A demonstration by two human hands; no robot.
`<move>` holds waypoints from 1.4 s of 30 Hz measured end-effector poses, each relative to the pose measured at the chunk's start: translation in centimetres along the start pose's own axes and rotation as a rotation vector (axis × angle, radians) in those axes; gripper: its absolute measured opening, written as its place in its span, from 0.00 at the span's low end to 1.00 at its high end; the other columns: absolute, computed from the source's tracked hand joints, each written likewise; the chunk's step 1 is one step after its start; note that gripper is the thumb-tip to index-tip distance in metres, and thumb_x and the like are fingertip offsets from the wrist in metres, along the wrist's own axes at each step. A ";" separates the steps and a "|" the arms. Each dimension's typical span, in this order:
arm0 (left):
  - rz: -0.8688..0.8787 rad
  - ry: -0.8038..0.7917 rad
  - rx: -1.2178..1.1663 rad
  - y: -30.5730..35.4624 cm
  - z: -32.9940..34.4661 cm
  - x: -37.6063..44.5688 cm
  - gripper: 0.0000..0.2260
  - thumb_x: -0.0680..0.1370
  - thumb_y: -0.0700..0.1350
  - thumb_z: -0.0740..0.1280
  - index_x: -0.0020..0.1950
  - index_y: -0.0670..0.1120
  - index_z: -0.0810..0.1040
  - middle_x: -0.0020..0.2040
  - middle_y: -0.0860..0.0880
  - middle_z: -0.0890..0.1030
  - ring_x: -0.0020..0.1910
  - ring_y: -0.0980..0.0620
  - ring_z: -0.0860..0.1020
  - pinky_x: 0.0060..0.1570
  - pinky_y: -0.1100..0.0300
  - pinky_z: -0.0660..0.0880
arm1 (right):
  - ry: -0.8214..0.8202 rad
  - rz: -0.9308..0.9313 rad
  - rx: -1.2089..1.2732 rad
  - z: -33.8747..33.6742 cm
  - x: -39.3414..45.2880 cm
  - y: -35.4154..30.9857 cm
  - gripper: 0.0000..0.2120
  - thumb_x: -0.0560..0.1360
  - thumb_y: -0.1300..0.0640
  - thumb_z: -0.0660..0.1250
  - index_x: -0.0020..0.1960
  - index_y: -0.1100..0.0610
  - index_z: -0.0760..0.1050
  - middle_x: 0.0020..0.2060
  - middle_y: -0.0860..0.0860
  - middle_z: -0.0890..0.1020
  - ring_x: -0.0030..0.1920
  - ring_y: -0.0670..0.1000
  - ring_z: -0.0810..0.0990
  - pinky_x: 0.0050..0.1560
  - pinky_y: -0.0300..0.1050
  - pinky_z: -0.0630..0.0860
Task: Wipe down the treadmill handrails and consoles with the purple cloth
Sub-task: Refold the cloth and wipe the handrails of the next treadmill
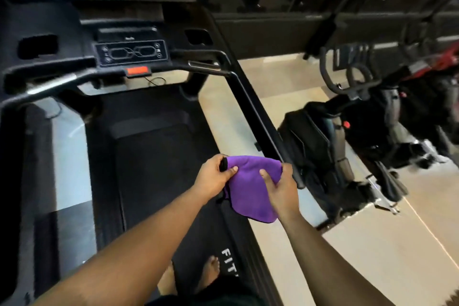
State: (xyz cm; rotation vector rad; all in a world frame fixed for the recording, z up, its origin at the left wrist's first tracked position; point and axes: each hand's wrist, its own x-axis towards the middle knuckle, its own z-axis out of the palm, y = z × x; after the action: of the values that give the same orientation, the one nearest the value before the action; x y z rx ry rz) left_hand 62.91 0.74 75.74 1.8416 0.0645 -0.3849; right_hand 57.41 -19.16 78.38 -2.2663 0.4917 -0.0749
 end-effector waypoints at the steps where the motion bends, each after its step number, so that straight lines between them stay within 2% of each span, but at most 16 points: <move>1: 0.009 -0.023 0.007 0.1 1.3 0.6 0.07 0.77 0.46 0.75 0.53 0.49 0.81 0.45 0.52 0.85 0.46 0.51 0.83 0.49 0.53 0.81 | 0.003 0.018 -0.008 -0.8 0.3 0.5 0.28 0.74 0.40 0.73 0.64 0.55 0.67 0.53 0.50 0.81 0.51 0.54 0.81 0.53 0.50 0.79; 4: 0.066 -0.058 0.091 1.0 4.3 2.7 0.08 0.77 0.48 0.76 0.53 0.51 0.81 0.46 0.54 0.84 0.45 0.54 0.82 0.46 0.57 0.79 | 0.030 0.044 -0.045 -2.8 1.7 2.2 0.36 0.68 0.43 0.81 0.66 0.51 0.64 0.56 0.48 0.78 0.53 0.51 0.79 0.56 0.49 0.78; 9: 0.112 -0.050 0.271 2.8 8.4 6.7 0.09 0.76 0.53 0.76 0.51 0.53 0.79 0.47 0.55 0.82 0.46 0.53 0.80 0.44 0.55 0.79 | 0.138 -0.001 -0.051 -4.9 5.9 3.9 0.34 0.71 0.47 0.80 0.68 0.51 0.64 0.61 0.47 0.75 0.57 0.49 0.78 0.53 0.41 0.75; 12: 0.107 -0.035 0.359 3.4 10.0 9.0 0.10 0.77 0.54 0.75 0.53 0.54 0.77 0.49 0.55 0.82 0.47 0.53 0.80 0.41 0.58 0.74 | 0.296 -0.076 -0.145 -4.2 8.1 4.3 0.31 0.75 0.54 0.77 0.70 0.56 0.64 0.67 0.53 0.71 0.62 0.55 0.77 0.59 0.52 0.79; 14: 0.086 -0.033 0.380 3.2 10.6 10.3 0.10 0.77 0.54 0.74 0.54 0.54 0.77 0.50 0.54 0.82 0.48 0.51 0.80 0.44 0.56 0.76 | 0.383 -0.184 -0.342 -2.8 8.1 4.9 0.29 0.76 0.57 0.74 0.72 0.58 0.65 0.71 0.58 0.69 0.69 0.61 0.71 0.67 0.63 0.73; 16: 0.062 -0.051 0.403 2.8 11.0 11.2 0.12 0.77 0.55 0.74 0.57 0.53 0.79 0.51 0.53 0.83 0.49 0.50 0.81 0.46 0.55 0.78 | 0.280 -0.322 -0.571 -0.6 6.9 5.9 0.30 0.79 0.53 0.68 0.77 0.56 0.62 0.76 0.60 0.65 0.76 0.62 0.63 0.74 0.68 0.61; 19: 0.069 -0.085 0.457 2.1 11.2 12.3 0.16 0.77 0.58 0.73 0.60 0.52 0.78 0.53 0.52 0.84 0.48 0.50 0.82 0.46 0.54 0.79 | -0.052 -0.428 -0.974 1.6 5.1 9.2 0.35 0.83 0.42 0.56 0.84 0.54 0.48 0.83 0.58 0.48 0.83 0.61 0.46 0.76 0.72 0.40; 22: 0.163 -0.128 0.513 1.5 10.8 13.4 0.20 0.79 0.60 0.70 0.67 0.52 0.76 0.60 0.51 0.82 0.55 0.50 0.81 0.51 0.54 0.79 | -0.140 -0.445 -1.154 0.9 6.5 10.6 0.43 0.81 0.41 0.61 0.83 0.56 0.40 0.82 0.58 0.40 0.82 0.63 0.40 0.74 0.75 0.40; 24: 0.268 -0.124 0.539 1.1 10.0 14.7 0.24 0.81 0.59 0.67 0.73 0.50 0.72 0.69 0.48 0.77 0.65 0.47 0.77 0.61 0.50 0.77 | -0.191 -0.484 -1.251 0.3 8.2 10.1 0.44 0.81 0.44 0.61 0.83 0.58 0.36 0.82 0.60 0.36 0.81 0.65 0.37 0.75 0.77 0.43; 27: 0.410 -0.102 0.692 0.6 8.8 17.3 0.25 0.85 0.53 0.62 0.81 0.51 0.61 0.80 0.47 0.64 0.78 0.45 0.65 0.75 0.43 0.66 | -0.318 -0.522 -1.390 0.2 10.4 8.7 0.43 0.82 0.45 0.59 0.81 0.60 0.32 0.80 0.61 0.32 0.80 0.66 0.33 0.74 0.77 0.46; 29: 0.499 -0.120 0.843 -0.2 8.1 19.4 0.30 0.85 0.46 0.62 0.84 0.53 0.53 0.83 0.46 0.57 0.82 0.45 0.55 0.79 0.43 0.56 | -0.431 -0.595 -1.578 1.2 11.4 8.1 0.42 0.83 0.44 0.57 0.82 0.63 0.35 0.80 0.64 0.34 0.79 0.67 0.32 0.73 0.79 0.40; 31: 0.592 -0.115 0.965 -1.2 7.3 21.3 0.37 0.83 0.41 0.65 0.84 0.55 0.46 0.84 0.45 0.50 0.84 0.45 0.47 0.81 0.41 0.50 | -0.540 -0.665 -1.774 3.1 12.3 7.7 0.42 0.82 0.39 0.58 0.82 0.65 0.44 0.80 0.68 0.39 0.79 0.69 0.34 0.67 0.82 0.33; 34: 0.681 -0.119 1.062 -1.9 6.4 22.8 0.40 0.82 0.40 0.65 0.83 0.56 0.41 0.84 0.46 0.39 0.83 0.45 0.41 0.80 0.37 0.47 | -0.646 -0.737 -2.038 5.2 13.1 7.5 0.41 0.81 0.38 0.60 0.81 0.65 0.52 0.79 0.71 0.46 0.79 0.74 0.40 0.65 0.83 0.30; 37: 0.728 -0.193 1.107 -1.9 5.6 23.2 0.38 0.84 0.45 0.63 0.84 0.54 0.39 0.84 0.45 0.38 0.83 0.45 0.40 0.79 0.34 0.46 | -0.672 -0.768 -1.954 3.7 12.6 7.1 0.36 0.85 0.41 0.52 0.82 0.64 0.48 0.81 0.66 0.47 0.81 0.67 0.42 0.74 0.74 0.35; 40: 0.762 -0.226 1.139 -1.6 5.0 23.7 0.37 0.85 0.49 0.61 0.84 0.53 0.38 0.84 0.45 0.39 0.83 0.45 0.40 0.78 0.32 0.45 | -0.556 -0.637 -1.689 -0.2 10.8 6.9 0.37 0.84 0.43 0.55 0.83 0.59 0.42 0.83 0.57 0.44 0.83 0.58 0.40 0.70 0.82 0.42; 42: 0.756 -0.213 1.150 -1.1 4.6 24.3 0.36 0.85 0.50 0.61 0.84 0.53 0.39 0.85 0.45 0.40 0.83 0.44 0.41 0.78 0.31 0.46 | -0.505 -0.555 -1.633 -0.6 11.1 6.6 0.40 0.81 0.43 0.60 0.84 0.55 0.43 0.83 0.52 0.42 0.82 0.58 0.38 0.65 0.86 0.47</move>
State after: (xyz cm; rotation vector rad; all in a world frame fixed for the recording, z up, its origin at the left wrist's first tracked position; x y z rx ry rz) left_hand 84.51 -6.88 66.45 2.7066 -1.1849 -0.0417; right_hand 65.41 -27.72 72.92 -3.6940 -0.6682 0.9084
